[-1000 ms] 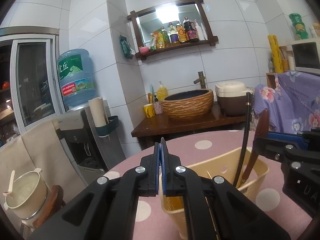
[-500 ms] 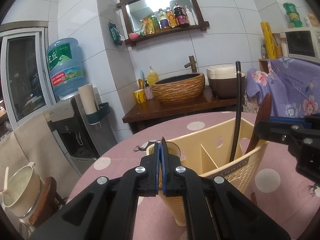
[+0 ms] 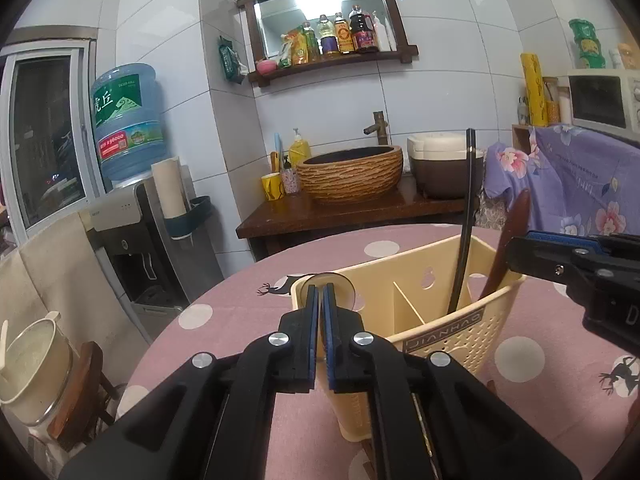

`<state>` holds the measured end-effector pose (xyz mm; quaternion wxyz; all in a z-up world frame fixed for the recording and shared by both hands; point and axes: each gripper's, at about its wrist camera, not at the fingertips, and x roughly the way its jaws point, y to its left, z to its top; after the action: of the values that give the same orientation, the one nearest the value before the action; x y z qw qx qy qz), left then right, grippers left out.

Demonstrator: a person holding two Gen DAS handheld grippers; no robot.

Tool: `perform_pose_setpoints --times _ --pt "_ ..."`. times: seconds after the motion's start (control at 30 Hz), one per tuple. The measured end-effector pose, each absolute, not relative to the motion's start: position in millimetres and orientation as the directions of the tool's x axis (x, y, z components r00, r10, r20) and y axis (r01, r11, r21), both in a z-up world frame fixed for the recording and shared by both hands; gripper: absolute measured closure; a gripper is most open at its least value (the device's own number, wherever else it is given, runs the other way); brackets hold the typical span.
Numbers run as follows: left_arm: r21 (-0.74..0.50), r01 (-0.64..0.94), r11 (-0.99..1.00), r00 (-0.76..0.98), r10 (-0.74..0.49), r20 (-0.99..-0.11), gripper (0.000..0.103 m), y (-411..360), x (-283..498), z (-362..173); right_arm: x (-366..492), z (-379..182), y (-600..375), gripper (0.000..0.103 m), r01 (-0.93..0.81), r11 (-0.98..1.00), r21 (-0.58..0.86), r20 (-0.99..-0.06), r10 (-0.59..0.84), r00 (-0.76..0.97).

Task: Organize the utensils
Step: 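Open both tools to release the spoons into the beige basket, then move both tools down to the chopsticks beside the basket, right tool over a lone brown chopstick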

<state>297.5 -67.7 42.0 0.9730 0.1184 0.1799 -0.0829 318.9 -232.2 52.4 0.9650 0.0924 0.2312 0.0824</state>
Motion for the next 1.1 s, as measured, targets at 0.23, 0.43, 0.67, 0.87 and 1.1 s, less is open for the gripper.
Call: perform_pose_setpoints --times 0.23,0.43,0.67,0.87,1.1 --pt "0.161 0.132 0.978 0.951 -0.079 -0.299 0.036 -48.5 262.8 54.3 291.5 58.0 -241.2 0.058 -0.104 0.971 0.214 -0.384 0.181 0.906" --pt "0.117 0.182 0.976 0.92 -0.127 -0.371 0.021 -36.7 237.9 44.3 268.4 48.3 -251.4 0.048 -0.05 0.975 0.217 -0.426 0.141 0.894" --pt "0.075 0.181 0.981 0.865 -0.122 -0.487 0.017 -26.7 220.4 13.4 253.5 11.4 -260.2 0.048 -0.01 0.969 0.249 -0.554 0.151 0.819" --pt "0.046 0.171 0.984 0.805 -0.113 -0.582 0.017 -19.8 211.8 -18.2 242.8 -27.6 -256.9 0.048 0.006 0.968 0.251 -0.64 0.162 0.751" --pt "-0.004 0.142 0.99 0.751 -0.11 -0.652 0.025 -6.1 201.8 -43.8 233.4 -55.2 -249.2 0.048 0.023 0.971 0.236 -0.693 0.152 0.705"
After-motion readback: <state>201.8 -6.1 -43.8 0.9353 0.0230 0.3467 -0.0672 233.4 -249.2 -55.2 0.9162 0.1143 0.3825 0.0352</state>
